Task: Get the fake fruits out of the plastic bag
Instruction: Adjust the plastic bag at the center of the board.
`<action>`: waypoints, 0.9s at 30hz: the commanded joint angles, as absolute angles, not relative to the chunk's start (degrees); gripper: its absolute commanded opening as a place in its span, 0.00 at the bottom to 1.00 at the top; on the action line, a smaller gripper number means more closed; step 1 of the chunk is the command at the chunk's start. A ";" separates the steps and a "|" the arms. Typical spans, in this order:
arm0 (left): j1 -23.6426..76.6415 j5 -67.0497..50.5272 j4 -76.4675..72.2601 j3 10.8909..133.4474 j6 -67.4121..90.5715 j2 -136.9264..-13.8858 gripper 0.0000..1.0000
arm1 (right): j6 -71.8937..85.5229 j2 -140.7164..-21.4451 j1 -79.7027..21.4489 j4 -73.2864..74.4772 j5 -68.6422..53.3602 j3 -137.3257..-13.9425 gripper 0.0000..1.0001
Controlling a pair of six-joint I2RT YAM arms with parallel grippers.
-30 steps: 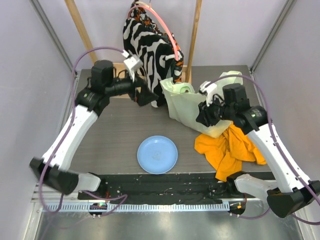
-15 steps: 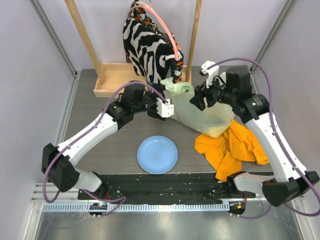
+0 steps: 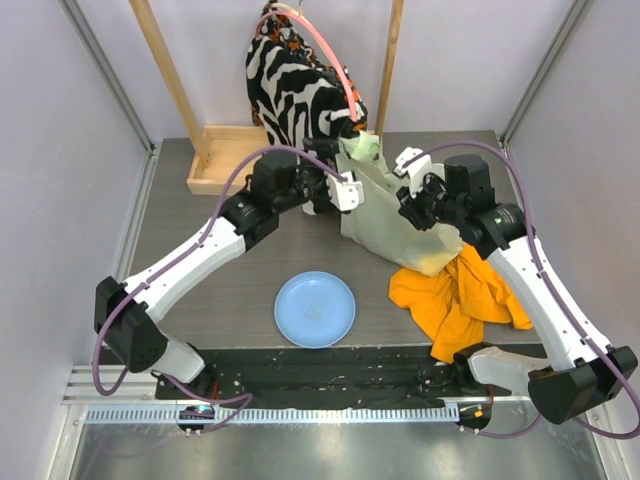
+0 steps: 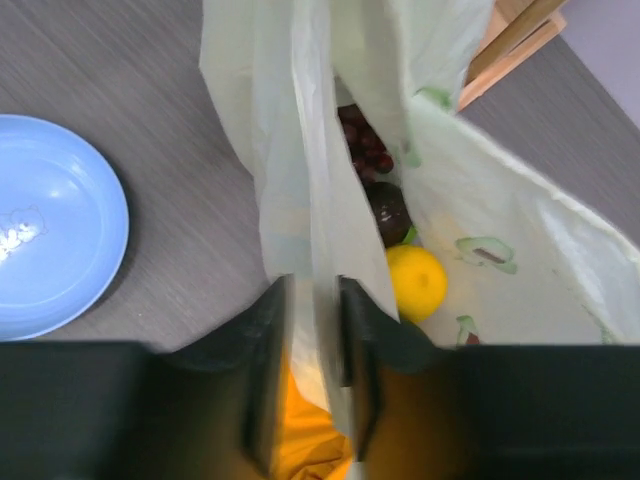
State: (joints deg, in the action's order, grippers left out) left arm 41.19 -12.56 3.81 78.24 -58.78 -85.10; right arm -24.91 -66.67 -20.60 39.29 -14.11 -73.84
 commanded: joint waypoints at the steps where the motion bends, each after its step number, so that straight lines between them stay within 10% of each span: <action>1: 39.55 -12.82 3.59 83.83 -51.51 -83.14 0.98 | -27.16 -63.46 -21.70 40.25 -17.64 -70.67 0.23; 7: 39.73 -13.63 6.68 87.79 -45.11 -85.60 0.99 | -20.48 -57.58 -24.70 45.17 -23.46 -62.50 0.10; 27: 46.75 -33.66 47.19 101.95 -66.69 -88.60 0.98 | -17.14 -54.32 -21.71 44.03 -24.00 -58.54 0.11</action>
State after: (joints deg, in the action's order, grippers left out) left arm 44.84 -31.22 39.38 100.33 -58.54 -89.49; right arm -18.87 -55.86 -22.46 46.33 -22.94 -59.00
